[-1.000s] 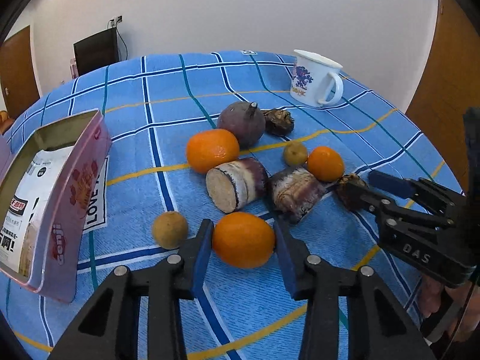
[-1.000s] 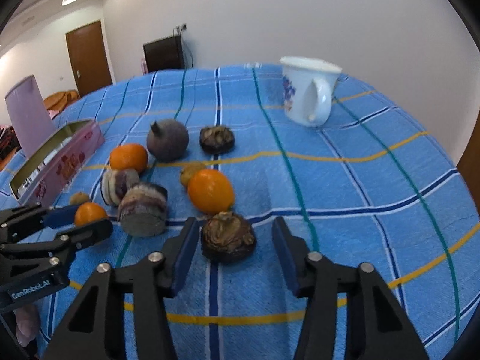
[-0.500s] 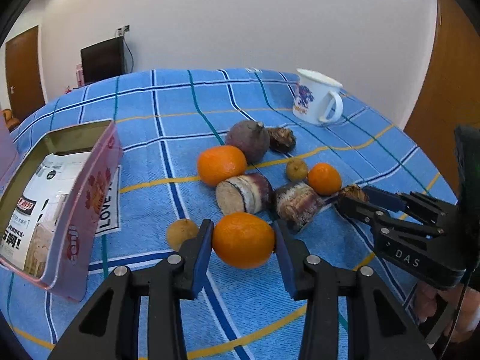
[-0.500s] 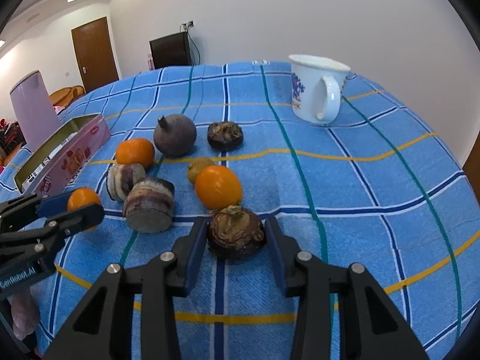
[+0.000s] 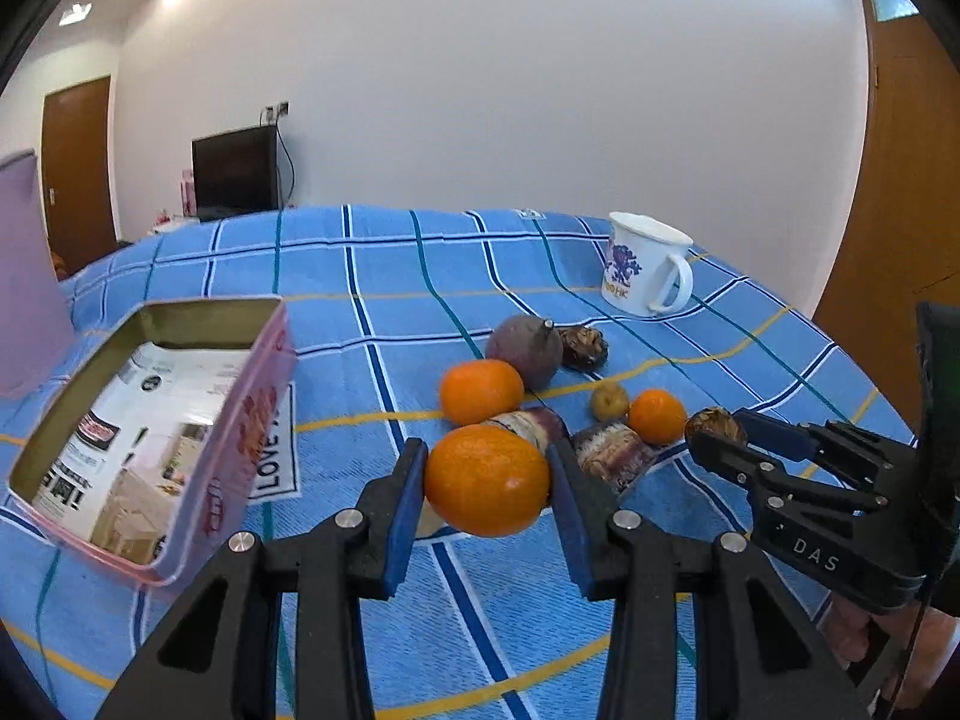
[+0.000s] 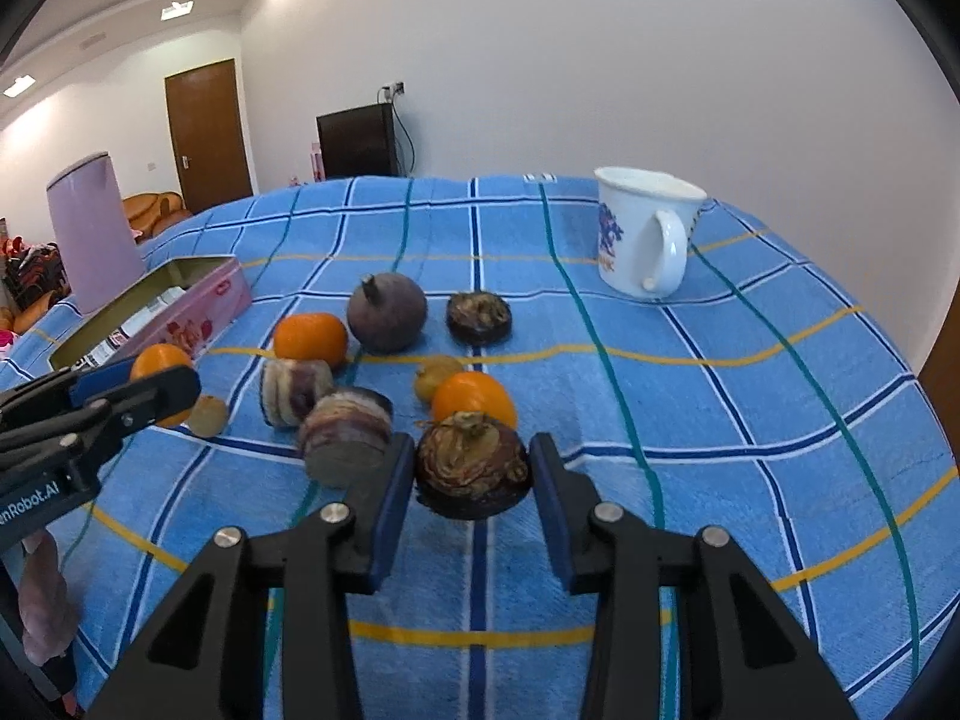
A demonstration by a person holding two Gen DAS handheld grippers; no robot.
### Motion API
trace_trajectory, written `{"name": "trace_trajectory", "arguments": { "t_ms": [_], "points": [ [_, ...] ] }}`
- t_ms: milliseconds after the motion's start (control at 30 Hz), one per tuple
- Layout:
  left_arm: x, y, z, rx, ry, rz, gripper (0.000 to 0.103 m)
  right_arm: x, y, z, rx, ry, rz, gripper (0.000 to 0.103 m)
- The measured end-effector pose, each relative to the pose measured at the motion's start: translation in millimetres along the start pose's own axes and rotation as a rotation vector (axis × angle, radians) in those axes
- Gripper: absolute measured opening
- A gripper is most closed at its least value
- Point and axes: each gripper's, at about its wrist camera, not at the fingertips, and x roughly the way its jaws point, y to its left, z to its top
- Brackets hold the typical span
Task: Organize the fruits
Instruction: 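Carry the orange and mangosteen over the pink tin with both tools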
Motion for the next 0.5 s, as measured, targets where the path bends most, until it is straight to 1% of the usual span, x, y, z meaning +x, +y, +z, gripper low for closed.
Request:
{"name": "trace_trajectory", "arguments": {
  "t_ms": [300, 500],
  "points": [
    [-11.5, 1.9, 2.4, 0.019, -0.052, 0.036, 0.042, -11.9, 16.6, 5.1, -0.036, -0.068, 0.022, 0.042],
    [-22.7, 3.0, 5.0, 0.048, -0.106, 0.085, 0.042, -19.6, 25.1, 11.5, -0.048, -0.120, 0.044, 0.042]
  ]
}}
